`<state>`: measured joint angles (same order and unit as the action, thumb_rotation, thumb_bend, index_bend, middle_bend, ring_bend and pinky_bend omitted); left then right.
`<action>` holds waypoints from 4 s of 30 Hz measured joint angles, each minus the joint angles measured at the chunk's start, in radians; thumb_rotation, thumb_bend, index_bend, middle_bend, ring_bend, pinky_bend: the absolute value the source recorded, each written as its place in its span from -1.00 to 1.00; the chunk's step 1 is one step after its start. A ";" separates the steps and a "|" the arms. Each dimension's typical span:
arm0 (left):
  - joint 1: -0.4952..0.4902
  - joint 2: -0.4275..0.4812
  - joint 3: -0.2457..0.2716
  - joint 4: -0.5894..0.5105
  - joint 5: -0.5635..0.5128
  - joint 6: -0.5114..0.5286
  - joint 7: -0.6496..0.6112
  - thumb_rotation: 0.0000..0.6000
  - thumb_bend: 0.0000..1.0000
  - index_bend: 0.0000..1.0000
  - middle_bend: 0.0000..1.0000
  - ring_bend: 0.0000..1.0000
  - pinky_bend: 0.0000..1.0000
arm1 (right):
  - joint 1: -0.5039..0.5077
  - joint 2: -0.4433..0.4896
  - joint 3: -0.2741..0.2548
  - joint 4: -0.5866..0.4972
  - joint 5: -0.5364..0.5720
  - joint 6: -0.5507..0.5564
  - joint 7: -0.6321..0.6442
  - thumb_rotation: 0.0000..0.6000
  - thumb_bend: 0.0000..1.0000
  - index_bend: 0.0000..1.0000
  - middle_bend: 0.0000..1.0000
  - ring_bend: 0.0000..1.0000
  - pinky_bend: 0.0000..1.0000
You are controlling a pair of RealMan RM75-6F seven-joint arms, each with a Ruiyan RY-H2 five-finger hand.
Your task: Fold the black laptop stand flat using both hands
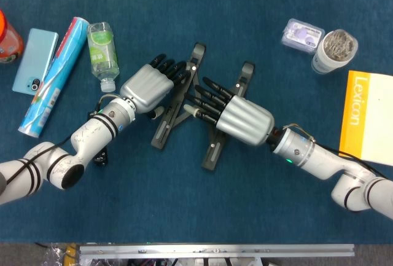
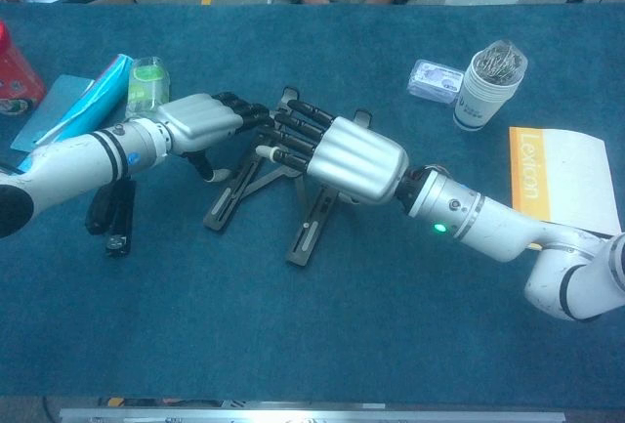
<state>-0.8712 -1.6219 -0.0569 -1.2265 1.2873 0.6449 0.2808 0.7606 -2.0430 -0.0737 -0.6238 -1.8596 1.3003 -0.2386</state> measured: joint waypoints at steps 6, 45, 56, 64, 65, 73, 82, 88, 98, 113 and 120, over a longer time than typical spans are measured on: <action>-0.002 0.010 0.003 -0.023 -0.010 0.000 -0.003 0.78 -0.37 -1.00 -1.00 -1.00 -1.00 | 0.016 -0.022 0.006 0.027 0.001 0.014 0.003 1.00 -1.00 -1.00 -1.00 -1.00 -1.00; 0.014 0.115 0.021 -0.157 -0.081 0.066 0.042 0.77 -0.37 -1.00 -1.00 -1.00 -1.00 | 0.082 0.006 0.015 -0.073 0.035 0.015 0.013 1.00 -1.00 -1.00 -1.00 -1.00 -1.00; 0.076 0.196 0.000 -0.253 -0.078 0.234 0.058 1.00 -0.37 -1.00 -1.00 -1.00 -1.00 | 0.128 0.300 0.046 -0.591 0.147 -0.241 0.035 1.00 -1.00 -1.00 -1.00 -1.00 -1.00; 0.153 0.283 -0.021 -0.326 -0.058 0.379 0.040 1.00 -0.37 -1.00 -1.00 -1.00 -1.00 | 0.208 0.427 0.097 -0.741 0.289 -0.497 0.163 1.00 -1.00 -1.00 -1.00 -1.00 -1.00; 0.163 0.292 -0.023 -0.333 -0.055 0.394 0.034 1.00 -0.37 -1.00 -1.00 -1.00 -1.00 | 0.216 0.431 0.101 -0.745 0.299 -0.517 0.176 1.00 -1.00 -1.00 -1.00 -1.00 -1.00; 0.235 0.389 -0.028 -0.391 -0.005 0.479 -0.038 1.00 -0.37 -1.00 -1.00 -1.00 -1.00 | 0.314 0.424 0.132 -0.710 0.341 -0.680 0.266 1.00 -1.00 -1.00 -1.00 -1.00 -1.00; 0.268 0.439 -0.037 -0.409 -0.003 0.490 -0.067 1.00 -0.37 -1.00 -1.00 -1.00 -1.00 | 0.436 0.335 0.138 -0.586 0.276 -0.767 0.300 1.00 -1.00 -1.00 -1.00 -1.00 -1.00; 0.282 0.456 -0.043 -0.420 -0.008 0.490 -0.072 1.00 -0.37 -1.00 -1.00 -1.00 -1.00 | 0.493 0.301 0.119 -0.538 0.234 -0.794 0.332 1.00 -1.00 -1.00 -1.00 -1.00 -1.00; 0.292 0.462 -0.046 -0.424 -0.013 0.481 -0.058 1.00 -0.37 -1.00 -1.00 -1.00 -1.00 | 0.513 0.326 0.077 -0.548 0.209 -0.792 0.384 1.00 -1.00 -1.00 -1.00 -1.00 -1.00; 0.290 0.445 -0.060 -0.436 -0.025 0.467 -0.026 1.00 -0.37 -1.00 -1.00 -1.00 -1.00 | 0.515 0.379 0.043 -0.577 0.209 -0.778 0.414 1.00 -1.00 -1.00 -1.00 -1.00 -1.00; 0.294 0.434 -0.064 -0.418 -0.037 0.462 -0.030 1.00 -0.37 -1.00 -1.00 -1.00 -1.00 | 0.534 0.332 0.038 -0.514 0.208 -0.798 0.442 1.00 -1.00 -1.00 -1.00 -1.00 -1.00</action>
<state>-0.5771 -1.1877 -0.1210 -1.6442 1.2506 1.1066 0.2505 1.2946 -1.7115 -0.0361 -1.1380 -1.6511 0.5025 0.2034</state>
